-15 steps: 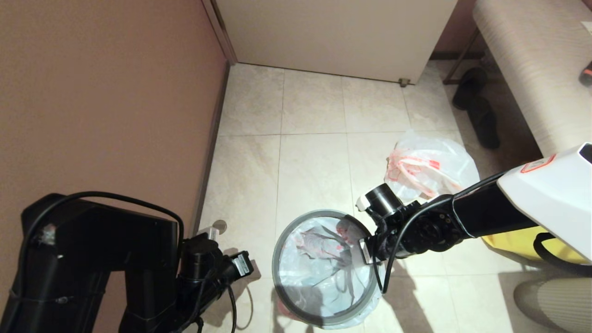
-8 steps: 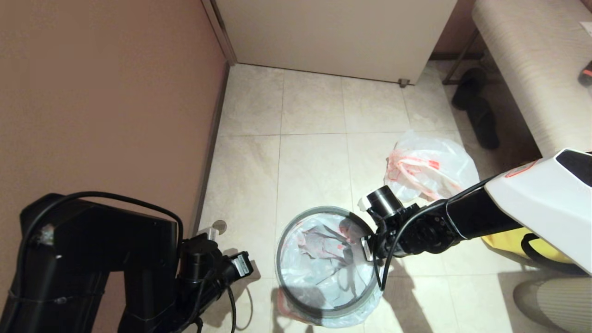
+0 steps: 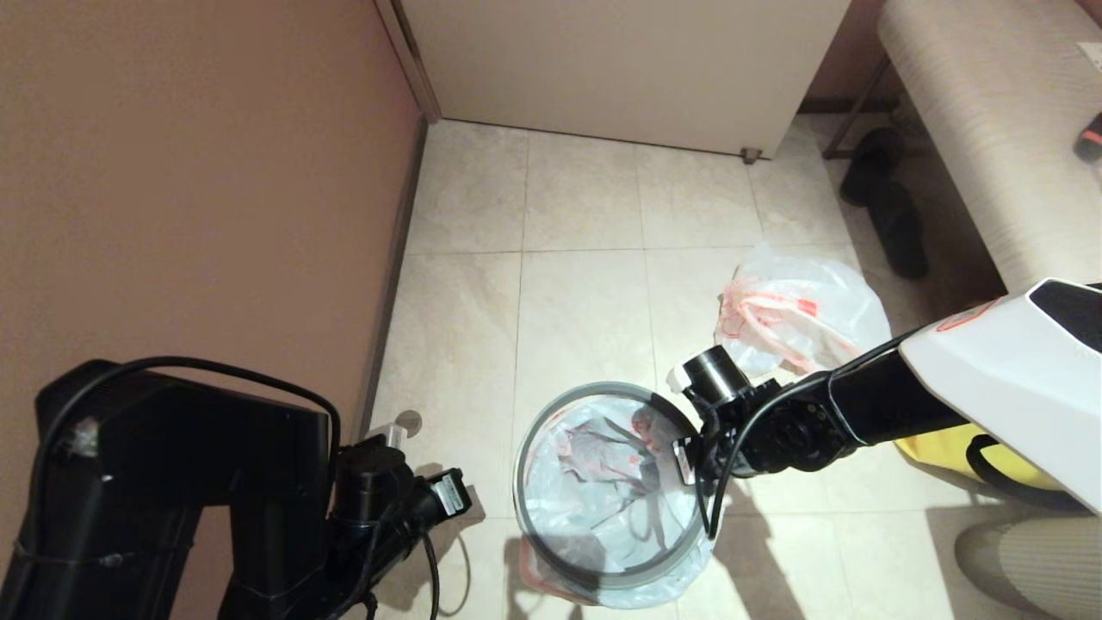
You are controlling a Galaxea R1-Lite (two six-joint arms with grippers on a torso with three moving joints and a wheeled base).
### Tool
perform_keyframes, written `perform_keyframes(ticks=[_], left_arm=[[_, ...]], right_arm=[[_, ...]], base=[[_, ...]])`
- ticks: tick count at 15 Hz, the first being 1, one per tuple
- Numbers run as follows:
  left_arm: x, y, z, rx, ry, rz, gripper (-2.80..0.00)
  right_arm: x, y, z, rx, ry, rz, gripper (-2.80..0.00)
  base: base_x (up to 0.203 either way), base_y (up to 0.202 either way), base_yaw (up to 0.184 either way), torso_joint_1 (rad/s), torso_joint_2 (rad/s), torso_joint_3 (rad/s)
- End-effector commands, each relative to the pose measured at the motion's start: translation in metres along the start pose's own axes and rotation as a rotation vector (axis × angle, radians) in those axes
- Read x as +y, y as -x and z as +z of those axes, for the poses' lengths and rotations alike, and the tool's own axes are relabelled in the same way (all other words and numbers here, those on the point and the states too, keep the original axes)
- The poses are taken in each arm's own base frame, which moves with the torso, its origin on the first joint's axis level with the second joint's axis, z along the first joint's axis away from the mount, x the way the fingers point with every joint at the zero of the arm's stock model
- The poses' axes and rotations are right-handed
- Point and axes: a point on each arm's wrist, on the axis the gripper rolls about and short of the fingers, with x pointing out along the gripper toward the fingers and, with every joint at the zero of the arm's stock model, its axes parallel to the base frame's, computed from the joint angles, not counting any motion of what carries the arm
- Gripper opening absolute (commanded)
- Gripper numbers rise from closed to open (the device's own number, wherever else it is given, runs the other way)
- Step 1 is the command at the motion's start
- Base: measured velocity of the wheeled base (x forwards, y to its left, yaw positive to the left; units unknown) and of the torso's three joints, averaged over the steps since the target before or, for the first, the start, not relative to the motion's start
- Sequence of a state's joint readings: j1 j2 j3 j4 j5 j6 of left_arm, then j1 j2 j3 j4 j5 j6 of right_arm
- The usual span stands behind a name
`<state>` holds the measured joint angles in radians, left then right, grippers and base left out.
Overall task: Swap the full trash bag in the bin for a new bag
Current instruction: Place the trash can ring on the trash can
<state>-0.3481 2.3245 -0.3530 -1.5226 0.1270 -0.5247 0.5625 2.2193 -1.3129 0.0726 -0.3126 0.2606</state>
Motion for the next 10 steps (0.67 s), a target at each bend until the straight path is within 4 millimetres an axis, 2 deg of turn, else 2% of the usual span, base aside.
perform_keyframes(ticks=[1,5,10], left_arm=[[-0.002,0.000,0.004,-0.042,0.009,-0.022,-2.80],[-0.003,0.000,0.004,-0.041,0.009,-0.024,-2.80],[-0.002,0.001,0.004,-0.037,0.008,-0.021,-2.80]], right_arm=[[0.005,-0.005,-0.003,0.011,0.010,0.002,-2.80],[0.017,0.002,-0.004,0.000,0.030,0.024,-2.80],[0.021,0.004,-0.006,0.000,0.037,0.027,-2.80]], base=[[0.000,0.000,0.000,0.000,0.00,0.000],[0.000,0.000,0.000,0.000,0.00,0.000],[0.000,0.000,0.000,0.000,0.00,0.000]])
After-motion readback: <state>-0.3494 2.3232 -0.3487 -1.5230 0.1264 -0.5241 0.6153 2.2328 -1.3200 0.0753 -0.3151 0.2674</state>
